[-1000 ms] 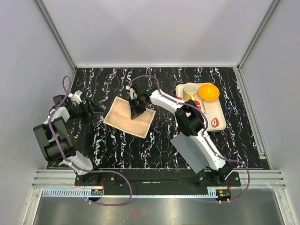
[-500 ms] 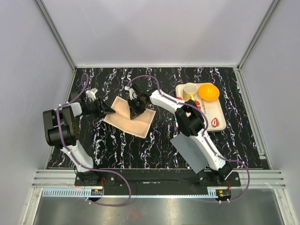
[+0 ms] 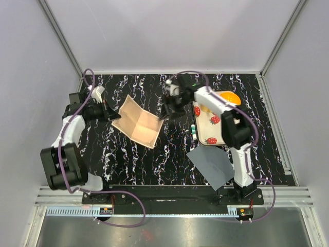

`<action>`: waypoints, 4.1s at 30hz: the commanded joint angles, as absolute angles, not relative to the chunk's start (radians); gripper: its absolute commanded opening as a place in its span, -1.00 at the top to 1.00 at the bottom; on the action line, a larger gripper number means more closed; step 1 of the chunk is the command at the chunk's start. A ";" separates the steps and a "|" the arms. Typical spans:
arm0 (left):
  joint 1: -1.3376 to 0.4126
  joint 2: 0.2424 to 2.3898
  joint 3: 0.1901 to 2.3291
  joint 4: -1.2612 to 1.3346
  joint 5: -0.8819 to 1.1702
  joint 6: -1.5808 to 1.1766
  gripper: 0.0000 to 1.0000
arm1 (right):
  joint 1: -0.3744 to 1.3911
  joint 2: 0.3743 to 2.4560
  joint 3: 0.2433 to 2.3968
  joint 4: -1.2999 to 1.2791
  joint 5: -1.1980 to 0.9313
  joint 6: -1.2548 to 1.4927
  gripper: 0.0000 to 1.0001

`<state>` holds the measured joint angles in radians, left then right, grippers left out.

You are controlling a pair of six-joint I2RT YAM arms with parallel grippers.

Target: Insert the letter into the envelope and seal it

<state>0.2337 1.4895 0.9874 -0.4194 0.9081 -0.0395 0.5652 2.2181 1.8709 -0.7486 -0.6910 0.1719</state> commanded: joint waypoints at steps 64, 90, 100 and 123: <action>-0.250 0.903 1.287 -0.353 1.112 -0.329 -0.07 | 0.607 1.450 1.184 0.422 -1.045 0.729 1.00; 0.025 0.793 1.069 -0.362 1.266 -0.207 -0.84 | 0.730 1.312 1.115 0.417 -1.097 0.721 1.00; -0.178 0.776 0.965 -0.138 1.256 -0.382 -0.19 | 0.746 1.348 1.158 0.410 -1.088 0.698 1.00; -0.179 0.851 1.000 -0.278 1.155 -0.376 1.00 | 0.340 1.232 1.617 -0.761 -0.974 -0.172 -0.99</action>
